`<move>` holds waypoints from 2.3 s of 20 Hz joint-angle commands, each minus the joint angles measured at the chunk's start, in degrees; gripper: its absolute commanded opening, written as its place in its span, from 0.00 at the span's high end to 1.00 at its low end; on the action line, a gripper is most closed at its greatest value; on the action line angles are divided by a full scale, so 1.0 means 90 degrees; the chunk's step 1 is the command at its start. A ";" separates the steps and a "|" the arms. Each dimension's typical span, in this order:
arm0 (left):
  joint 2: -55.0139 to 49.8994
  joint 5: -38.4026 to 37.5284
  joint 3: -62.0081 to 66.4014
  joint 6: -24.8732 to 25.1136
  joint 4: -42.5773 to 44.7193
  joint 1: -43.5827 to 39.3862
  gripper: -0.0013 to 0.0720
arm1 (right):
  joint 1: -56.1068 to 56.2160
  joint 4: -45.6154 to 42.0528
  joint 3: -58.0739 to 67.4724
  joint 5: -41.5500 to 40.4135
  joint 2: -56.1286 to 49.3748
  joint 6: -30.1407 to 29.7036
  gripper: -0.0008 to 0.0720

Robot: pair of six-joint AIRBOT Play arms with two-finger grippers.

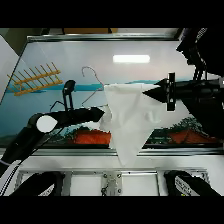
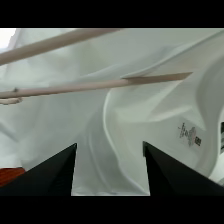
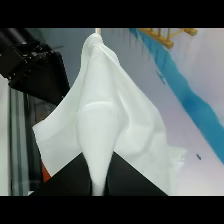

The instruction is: Fold the clothes and pants, and hang the long-sleeved shirts on hangers.

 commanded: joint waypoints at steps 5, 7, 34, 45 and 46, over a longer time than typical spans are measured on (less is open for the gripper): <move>-0.0624 0.0078 0.0017 -0.0389 0.0005 -0.0617 0.38 | 0.0000 0.0092 -0.0775 -0.0580 0.0656 0.0066 0.97; -0.0639 -0.0029 0.0015 -0.0389 0.0039 -0.0678 0.38 | 0.0000 0.0248 -0.0775 -0.0702 0.0658 0.0066 0.97; -0.0197 -0.0656 0.0277 -0.0741 0.0826 0.1430 0.96 | 0.0027 0.2380 -0.0775 -0.0471 0.0673 0.1358 0.97; -0.0197 -0.1064 0.0602 -0.0427 0.0801 0.1899 0.96 | 0.0027 0.1761 -0.0775 -0.0464 0.0673 0.1591 0.97; -0.0197 -0.1047 0.0602 -0.0427 0.0826 0.1931 0.96 | 0.0027 0.1630 -0.0775 -0.0464 0.0675 0.1593 0.97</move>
